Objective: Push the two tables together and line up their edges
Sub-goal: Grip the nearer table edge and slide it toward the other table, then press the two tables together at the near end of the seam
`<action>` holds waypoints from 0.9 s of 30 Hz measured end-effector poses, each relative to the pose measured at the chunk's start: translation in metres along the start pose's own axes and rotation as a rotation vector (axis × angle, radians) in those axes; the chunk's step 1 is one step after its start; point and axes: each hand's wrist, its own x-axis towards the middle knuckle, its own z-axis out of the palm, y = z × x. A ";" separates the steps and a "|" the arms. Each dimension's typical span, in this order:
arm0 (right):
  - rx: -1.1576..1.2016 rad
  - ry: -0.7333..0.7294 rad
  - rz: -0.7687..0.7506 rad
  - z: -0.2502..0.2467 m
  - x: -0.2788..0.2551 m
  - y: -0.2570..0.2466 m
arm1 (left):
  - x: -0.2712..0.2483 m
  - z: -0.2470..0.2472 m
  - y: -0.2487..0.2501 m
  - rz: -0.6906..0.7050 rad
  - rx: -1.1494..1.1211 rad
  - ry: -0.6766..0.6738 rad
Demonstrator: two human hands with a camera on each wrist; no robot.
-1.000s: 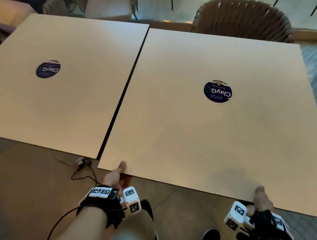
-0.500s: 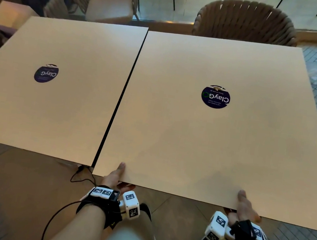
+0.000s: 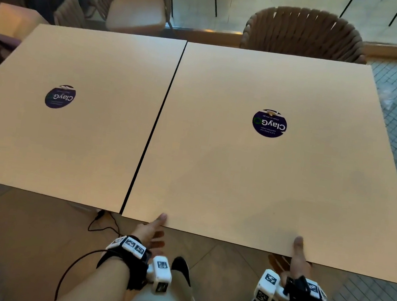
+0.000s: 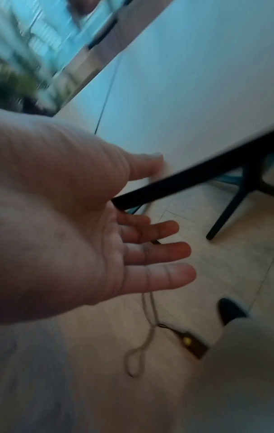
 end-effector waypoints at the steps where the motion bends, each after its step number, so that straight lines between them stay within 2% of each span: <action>1: -0.019 -0.068 0.018 0.006 -0.004 0.007 | -0.004 -0.005 -0.001 0.000 0.093 -0.005; 3: -0.126 -0.208 0.061 0.025 -0.015 0.024 | -0.010 -0.019 0.000 0.010 0.226 -0.033; 6: -0.317 -0.386 0.101 0.061 -0.033 0.048 | -0.009 -0.047 0.006 0.057 0.213 -0.035; 12: -0.345 -0.467 0.155 0.118 -0.050 0.072 | 0.000 -0.099 0.025 0.075 -0.051 0.110; 17: -0.569 -0.622 0.147 0.159 -0.067 0.091 | 0.012 -0.123 0.033 0.076 -0.207 0.194; 20: -0.559 -0.708 0.172 0.185 -0.077 0.103 | 0.018 -0.133 0.039 0.078 -0.312 0.191; 23: -0.516 -0.692 0.173 0.210 -0.089 0.116 | 0.025 -0.146 0.048 0.065 -0.391 0.205; 27: -0.336 -0.674 0.175 0.241 -0.108 0.141 | 0.033 -0.144 0.056 0.023 -0.399 0.158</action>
